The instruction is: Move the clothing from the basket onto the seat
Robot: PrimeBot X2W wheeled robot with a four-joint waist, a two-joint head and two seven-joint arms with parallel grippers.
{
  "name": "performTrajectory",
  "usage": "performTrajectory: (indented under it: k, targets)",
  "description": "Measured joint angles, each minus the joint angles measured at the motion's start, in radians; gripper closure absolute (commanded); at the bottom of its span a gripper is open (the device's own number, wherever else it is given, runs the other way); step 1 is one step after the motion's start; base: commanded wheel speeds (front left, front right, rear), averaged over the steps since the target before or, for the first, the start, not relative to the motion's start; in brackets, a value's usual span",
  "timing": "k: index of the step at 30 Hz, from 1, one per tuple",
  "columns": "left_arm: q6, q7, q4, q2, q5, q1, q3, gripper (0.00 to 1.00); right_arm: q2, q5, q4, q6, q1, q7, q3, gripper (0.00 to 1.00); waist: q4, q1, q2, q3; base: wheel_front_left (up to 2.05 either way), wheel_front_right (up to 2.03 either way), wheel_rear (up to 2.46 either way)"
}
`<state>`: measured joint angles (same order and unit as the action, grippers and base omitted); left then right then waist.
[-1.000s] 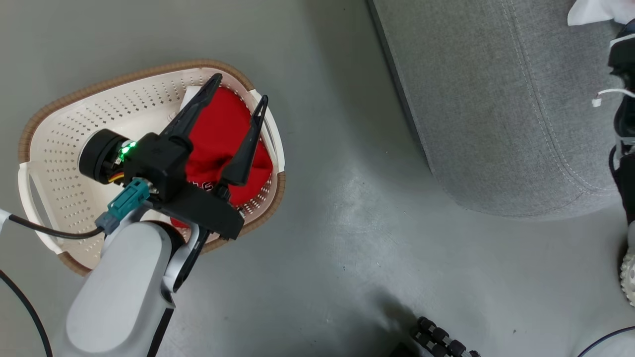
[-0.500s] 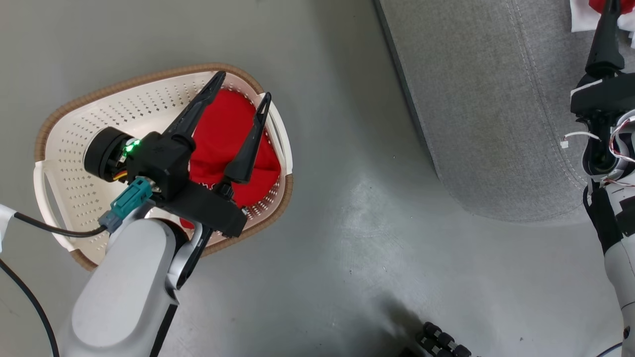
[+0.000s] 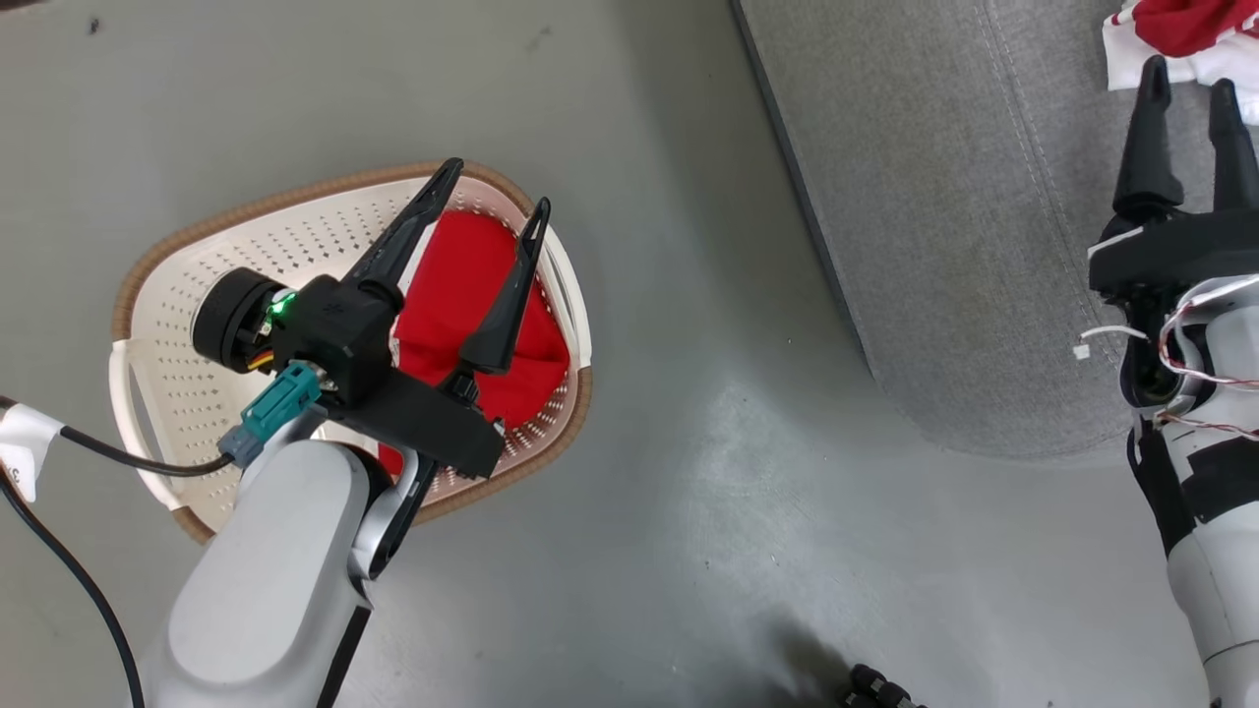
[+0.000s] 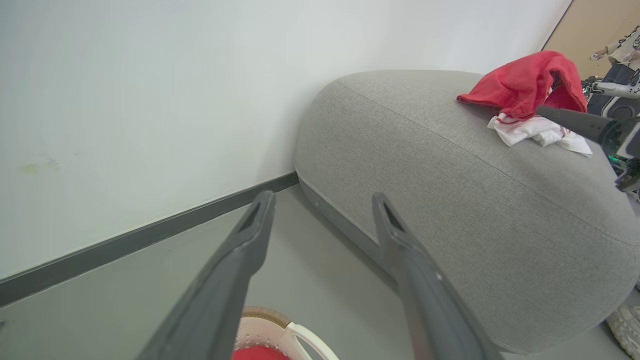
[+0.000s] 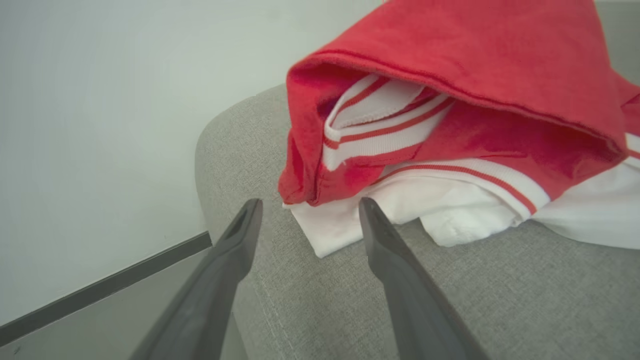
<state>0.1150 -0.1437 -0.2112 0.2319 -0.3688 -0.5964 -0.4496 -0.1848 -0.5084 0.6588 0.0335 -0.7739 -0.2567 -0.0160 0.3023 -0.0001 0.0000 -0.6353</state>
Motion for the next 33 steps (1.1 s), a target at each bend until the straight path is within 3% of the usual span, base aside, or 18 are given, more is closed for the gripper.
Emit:
performTrajectory:
  k: [8,15,33]
  targets:
    - [-0.002,-0.034,-0.041,-0.007,-0.009,0.002,0.023,0.0,0.025,0.051,-0.039,0.03,0.015,0.0,-0.041,0.0,-0.019,0.0,0.0,0.043,0.0,0.0,0.0]
    - [-0.03,-0.062,-0.097,-0.039,-0.017,0.007,0.048,0.0,0.032,0.089,-0.064,0.044,0.045,0.0,-0.074,0.0,-0.046,0.0,0.0,0.091,0.0,0.0,0.0]
    - [-0.122,-0.101,-0.219,-0.024,-0.063,0.124,0.187,0.0,0.053,0.15,-0.11,0.072,0.185,0.0,-0.146,0.0,-0.164,0.0,-0.0001,0.276,0.0,0.0,0.0]
